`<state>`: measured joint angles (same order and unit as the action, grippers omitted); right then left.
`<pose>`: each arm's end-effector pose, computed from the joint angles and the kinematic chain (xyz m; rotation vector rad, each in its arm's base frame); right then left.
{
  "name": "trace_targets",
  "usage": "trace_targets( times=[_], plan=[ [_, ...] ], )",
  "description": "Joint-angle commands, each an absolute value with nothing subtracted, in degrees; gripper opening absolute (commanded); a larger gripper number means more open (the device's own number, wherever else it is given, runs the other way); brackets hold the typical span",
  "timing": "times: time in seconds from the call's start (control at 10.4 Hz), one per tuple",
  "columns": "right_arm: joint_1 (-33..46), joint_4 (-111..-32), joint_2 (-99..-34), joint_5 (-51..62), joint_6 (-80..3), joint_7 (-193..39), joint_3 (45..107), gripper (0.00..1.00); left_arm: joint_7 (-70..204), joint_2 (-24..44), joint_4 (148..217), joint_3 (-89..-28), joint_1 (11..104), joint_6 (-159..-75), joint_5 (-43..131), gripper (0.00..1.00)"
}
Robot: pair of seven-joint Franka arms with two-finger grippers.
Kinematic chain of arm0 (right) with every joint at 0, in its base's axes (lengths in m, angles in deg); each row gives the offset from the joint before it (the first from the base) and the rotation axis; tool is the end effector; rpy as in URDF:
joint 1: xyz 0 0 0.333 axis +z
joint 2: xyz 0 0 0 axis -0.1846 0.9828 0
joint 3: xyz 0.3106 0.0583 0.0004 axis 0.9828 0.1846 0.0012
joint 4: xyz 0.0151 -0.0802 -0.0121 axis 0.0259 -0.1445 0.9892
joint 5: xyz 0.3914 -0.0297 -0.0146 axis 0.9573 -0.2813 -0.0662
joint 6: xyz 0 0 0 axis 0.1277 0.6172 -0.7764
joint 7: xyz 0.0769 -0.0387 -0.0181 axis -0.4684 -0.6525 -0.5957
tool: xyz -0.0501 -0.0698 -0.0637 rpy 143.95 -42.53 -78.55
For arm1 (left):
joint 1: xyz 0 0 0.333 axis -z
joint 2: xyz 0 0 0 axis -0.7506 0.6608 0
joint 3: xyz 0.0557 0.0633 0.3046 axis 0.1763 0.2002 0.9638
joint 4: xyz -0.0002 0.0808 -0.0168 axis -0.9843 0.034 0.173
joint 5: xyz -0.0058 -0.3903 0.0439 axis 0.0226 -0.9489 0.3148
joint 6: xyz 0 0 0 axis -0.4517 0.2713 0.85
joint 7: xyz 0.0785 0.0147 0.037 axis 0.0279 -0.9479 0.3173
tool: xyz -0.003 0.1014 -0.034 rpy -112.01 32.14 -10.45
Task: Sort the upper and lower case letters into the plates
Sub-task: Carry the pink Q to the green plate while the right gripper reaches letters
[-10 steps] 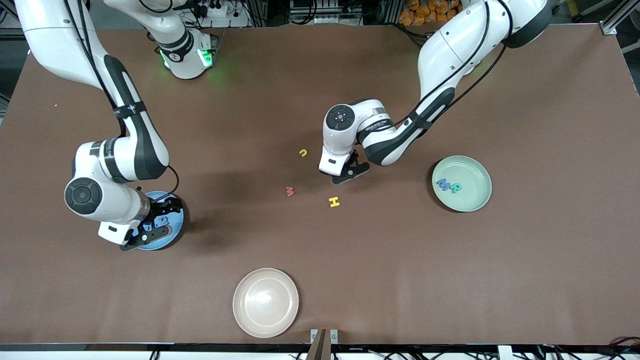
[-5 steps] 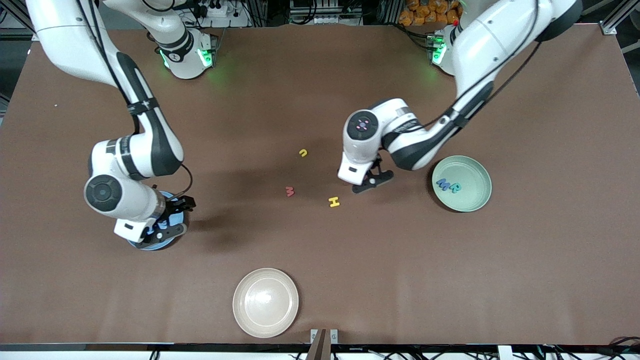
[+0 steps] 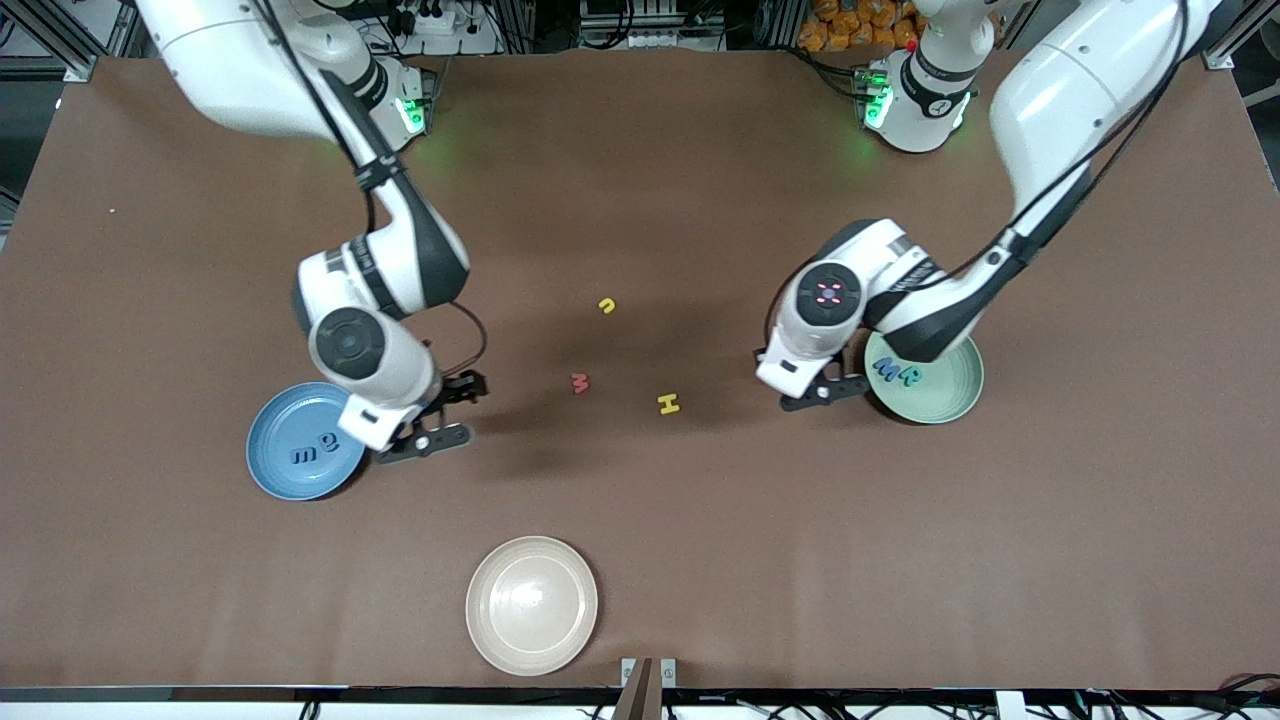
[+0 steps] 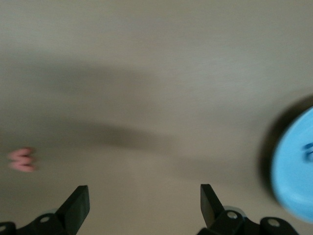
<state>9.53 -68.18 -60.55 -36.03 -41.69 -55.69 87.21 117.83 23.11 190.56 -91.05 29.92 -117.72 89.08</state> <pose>0.6038 0.2797 0.3019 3.0671 0.3014 -0.1392 0.5482 -0.2680 0.2439 -2.9973 -0.2150 0.1854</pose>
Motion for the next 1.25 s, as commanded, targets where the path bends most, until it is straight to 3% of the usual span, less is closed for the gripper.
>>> trace_targets(
  times=[0.0, 0.19, 0.29, 0.39, 0.48, 0.58, 0.96, 1.16],
  plan=[
    [14.39, -69.15, -62.86, -35.5, -39.48, -43.39, 87.18, 1.0, 107.25, 17.05, 196.98, -93.15, 19.94, -118.03, 89.81, 0.09],
    [18.97, -69.24, -63.04, -35.59, -39.66, -33.54, 87.18, 1.0, 100.04, 17.31, 201.09, -95.27, 11.24, -122.65, 90.16, 0.11],
    [21.33, -69.94, -63.38, -35.5, -39.92, -28.71, 87.18, 1.0, 96.43, 17.23, 204.86, -95.35, 6.41, -127.65, 92.34, 0.19],
    [23.01, -72.38, -64.61, -35.5, -41.14, -23.78, 87.18, 1.0, 95.62, 17.4, 207.33, -95.53, 4.02, -130.83, 94.27, 0.42],
    [23.29, -76.15, -66.45, -35.5, -43.76, -19.38, 87.27, 1.0, 95.69, 17.75, 207.53, -95.53, 3.73, -131.12, 94.38, 0.83],
    [24.33, -80.71, -68.29, -35.5, -47.71, -15.86, 87.18, 1.0, 96.22, 17.75, 207.36, -95.53, 3.73, -131.04, 94.38, 1.0],
    [24.0, -92.68, -68.66, -35.41, -63.44, 4.35, 90.16, 1.0, 99.71, 18.01, 205.44, -96.06, 7.84, -131.04, 92.11, 1.0],
    [24.69, -93.41, -67.18, -35.41, -66.1, 14.26, 90.17, 1.0, 106.3, 18.72, 203.41, -96.06, 12.41, -130.86, 90.69, 1.0]
  ],
)
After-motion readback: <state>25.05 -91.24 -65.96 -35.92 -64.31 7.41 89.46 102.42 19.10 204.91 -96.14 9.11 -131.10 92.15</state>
